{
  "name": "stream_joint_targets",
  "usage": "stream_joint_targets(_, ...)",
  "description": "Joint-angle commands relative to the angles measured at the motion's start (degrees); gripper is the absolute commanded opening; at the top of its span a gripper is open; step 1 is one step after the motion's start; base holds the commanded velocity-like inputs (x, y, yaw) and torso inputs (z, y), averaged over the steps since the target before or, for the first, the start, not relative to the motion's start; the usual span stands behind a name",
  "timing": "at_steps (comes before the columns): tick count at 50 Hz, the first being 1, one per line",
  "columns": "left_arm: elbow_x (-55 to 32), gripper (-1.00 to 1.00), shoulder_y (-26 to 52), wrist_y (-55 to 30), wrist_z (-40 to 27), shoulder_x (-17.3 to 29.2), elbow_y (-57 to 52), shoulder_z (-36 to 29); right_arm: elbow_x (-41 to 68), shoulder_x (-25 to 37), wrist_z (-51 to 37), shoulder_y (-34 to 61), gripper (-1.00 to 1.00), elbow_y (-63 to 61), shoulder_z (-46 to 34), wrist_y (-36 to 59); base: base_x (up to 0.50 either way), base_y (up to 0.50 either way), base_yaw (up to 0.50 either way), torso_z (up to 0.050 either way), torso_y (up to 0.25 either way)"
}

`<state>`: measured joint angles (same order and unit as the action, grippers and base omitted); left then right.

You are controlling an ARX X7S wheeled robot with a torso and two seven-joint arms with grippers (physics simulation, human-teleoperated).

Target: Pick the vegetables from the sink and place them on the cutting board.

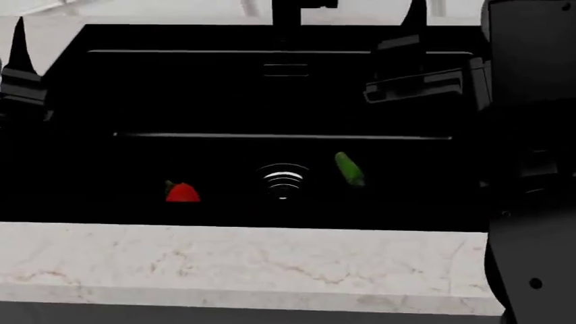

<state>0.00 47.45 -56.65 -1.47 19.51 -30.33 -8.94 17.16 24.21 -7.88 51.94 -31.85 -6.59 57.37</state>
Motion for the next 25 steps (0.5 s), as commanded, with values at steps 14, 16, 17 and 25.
stream_joint_targets(14, 0.32, 1.0, 1.66, -1.69, 1.0, -0.95, 0.79, 3.02, -1.61, 0.98, 2.13, -0.7, 1.0, -0.6, 0.95, -0.61, 0.5, 0.0, 0.0, 0.0, 0.0)
stream_joint_targets(16, 0.31, 1.0, 1.81, -1.97, 0.99, -0.91, 0.43, 3.03, -1.42, 0.81, 2.17, -0.83, 1.0, -0.59, 1.01, -0.67, 0.5, -0.06, 0.0, 0.0, 0.008)
stream_joint_targets(17, 0.35, 1.0, 1.47, -1.7, 0.91, -0.91, 0.43, 2.95, -1.37, 0.76, 2.14, -0.95, 1.0, -0.76, 0.98, -0.58, 0.5, -0.07, 0.0, 0.0, 0.0)
stream_joint_targets(25, 0.23, 1.0, 1.46, -1.83, 0.83, -0.69, 0.3, 3.23, -0.89, 0.65, 2.1, -1.01, 1.0, -0.9, 1.28, -0.02, 0.5, -0.08, 0.0, 0.0, 0.0)
